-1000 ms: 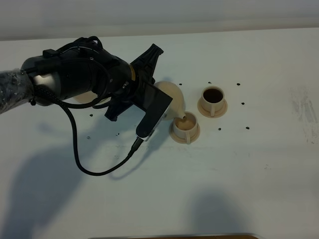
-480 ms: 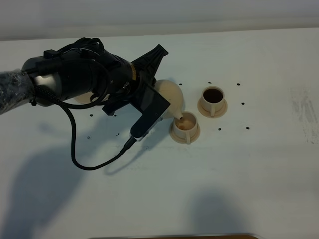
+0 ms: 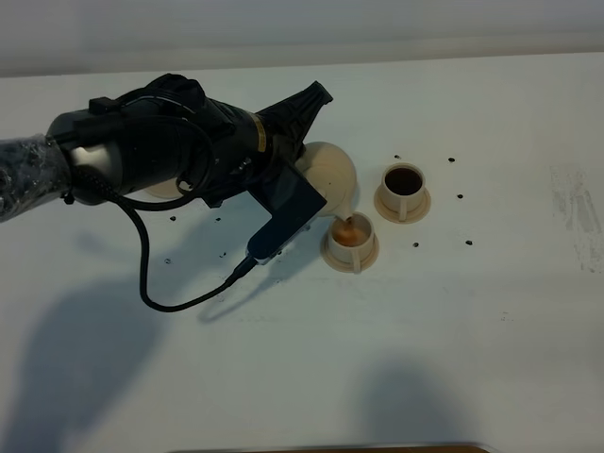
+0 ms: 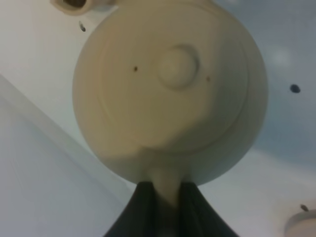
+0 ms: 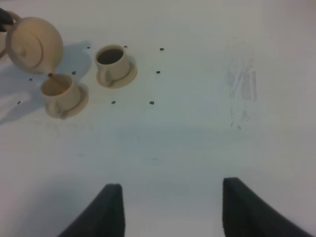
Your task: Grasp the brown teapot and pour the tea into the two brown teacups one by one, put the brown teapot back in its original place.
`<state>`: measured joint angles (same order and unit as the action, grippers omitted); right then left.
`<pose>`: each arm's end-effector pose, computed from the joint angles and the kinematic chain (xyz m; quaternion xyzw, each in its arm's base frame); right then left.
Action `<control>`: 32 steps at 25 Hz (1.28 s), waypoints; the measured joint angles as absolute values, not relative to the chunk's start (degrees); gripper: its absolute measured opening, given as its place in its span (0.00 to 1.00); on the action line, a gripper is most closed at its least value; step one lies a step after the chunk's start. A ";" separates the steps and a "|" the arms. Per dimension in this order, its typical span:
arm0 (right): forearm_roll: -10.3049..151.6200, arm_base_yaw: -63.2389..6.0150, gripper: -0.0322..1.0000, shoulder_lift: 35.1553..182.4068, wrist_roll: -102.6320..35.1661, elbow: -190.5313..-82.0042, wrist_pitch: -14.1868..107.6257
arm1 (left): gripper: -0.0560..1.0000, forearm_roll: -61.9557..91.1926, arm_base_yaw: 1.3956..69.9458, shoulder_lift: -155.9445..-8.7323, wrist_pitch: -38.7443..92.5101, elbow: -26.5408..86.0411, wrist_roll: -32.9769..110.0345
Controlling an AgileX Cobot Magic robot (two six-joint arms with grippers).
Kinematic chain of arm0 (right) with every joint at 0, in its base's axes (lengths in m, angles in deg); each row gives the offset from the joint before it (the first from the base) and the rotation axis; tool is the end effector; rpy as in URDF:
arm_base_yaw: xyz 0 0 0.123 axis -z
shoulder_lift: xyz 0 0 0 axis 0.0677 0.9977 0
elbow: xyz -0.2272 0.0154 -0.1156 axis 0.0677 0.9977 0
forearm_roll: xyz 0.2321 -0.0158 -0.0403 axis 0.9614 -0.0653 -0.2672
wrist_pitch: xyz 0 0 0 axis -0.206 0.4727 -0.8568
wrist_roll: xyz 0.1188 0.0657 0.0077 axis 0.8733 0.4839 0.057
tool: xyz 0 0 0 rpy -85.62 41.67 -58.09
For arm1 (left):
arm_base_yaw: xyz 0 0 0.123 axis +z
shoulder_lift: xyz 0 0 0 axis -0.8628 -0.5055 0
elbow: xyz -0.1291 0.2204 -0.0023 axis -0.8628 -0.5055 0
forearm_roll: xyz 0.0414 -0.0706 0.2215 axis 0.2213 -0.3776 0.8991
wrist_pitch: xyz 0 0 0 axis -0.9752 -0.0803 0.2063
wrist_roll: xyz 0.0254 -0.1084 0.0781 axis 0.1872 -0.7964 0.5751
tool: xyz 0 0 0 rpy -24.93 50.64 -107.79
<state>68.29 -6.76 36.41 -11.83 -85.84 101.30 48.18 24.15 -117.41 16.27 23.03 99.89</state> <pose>0.0470 0.0140 0.2484 -0.0321 0.8636 0.0565 0.5000 0.3549 -0.2386 0.1581 0.8848 0.2513 0.2799 0.2751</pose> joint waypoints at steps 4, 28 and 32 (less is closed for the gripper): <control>68.29 -6.76 0.45 36.41 -11.83 -85.84 101.30 | 0.21 48.40 23.66 -117.41 16.60 23.03 102.10; 68.29 -6.76 0.45 36.41 -11.83 -85.84 101.30 | 0.21 51.68 23.48 -117.41 19.64 23.03 105.19; 68.29 -6.76 0.45 36.41 -11.83 -85.84 101.30 | 0.21 52.46 23.48 -117.46 20.48 23.03 105.23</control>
